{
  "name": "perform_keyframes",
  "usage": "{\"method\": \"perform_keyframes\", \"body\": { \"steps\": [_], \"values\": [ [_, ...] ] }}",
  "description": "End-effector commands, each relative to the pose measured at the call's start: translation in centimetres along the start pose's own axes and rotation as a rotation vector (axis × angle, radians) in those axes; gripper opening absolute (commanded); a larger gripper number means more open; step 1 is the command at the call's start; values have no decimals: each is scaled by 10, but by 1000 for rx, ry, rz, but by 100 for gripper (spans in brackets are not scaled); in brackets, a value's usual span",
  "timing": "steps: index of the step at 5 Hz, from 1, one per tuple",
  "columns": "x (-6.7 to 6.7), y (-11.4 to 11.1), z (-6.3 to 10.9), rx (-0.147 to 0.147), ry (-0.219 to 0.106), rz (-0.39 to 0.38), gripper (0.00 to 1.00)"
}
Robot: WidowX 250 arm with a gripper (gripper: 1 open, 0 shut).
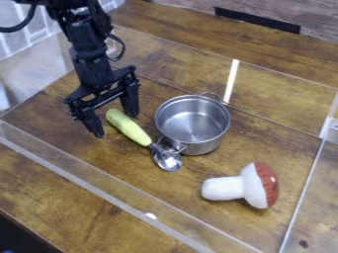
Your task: Move the green spoon to the right side of the table
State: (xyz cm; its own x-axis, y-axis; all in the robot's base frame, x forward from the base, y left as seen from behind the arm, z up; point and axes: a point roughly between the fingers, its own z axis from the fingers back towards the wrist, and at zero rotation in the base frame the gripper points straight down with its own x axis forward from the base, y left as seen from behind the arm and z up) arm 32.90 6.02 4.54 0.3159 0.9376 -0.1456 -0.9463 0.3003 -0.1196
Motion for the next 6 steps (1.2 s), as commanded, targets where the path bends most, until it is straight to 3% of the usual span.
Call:
{"method": "perform_keyframes", "body": {
  "steps": [1, 2, 4, 5, 6],
  "values": [
    [-2, -11, 22, -69, -29, -12, 100],
    [-3, -14, 17, -71, -19, -10, 100],
    [15, -10, 17, -108, -37, 221, 100],
    [19, -15, 7, -103, -30, 203, 100],
    [20, -16, 7, -106, -36, 222, 0]
  ]
}}
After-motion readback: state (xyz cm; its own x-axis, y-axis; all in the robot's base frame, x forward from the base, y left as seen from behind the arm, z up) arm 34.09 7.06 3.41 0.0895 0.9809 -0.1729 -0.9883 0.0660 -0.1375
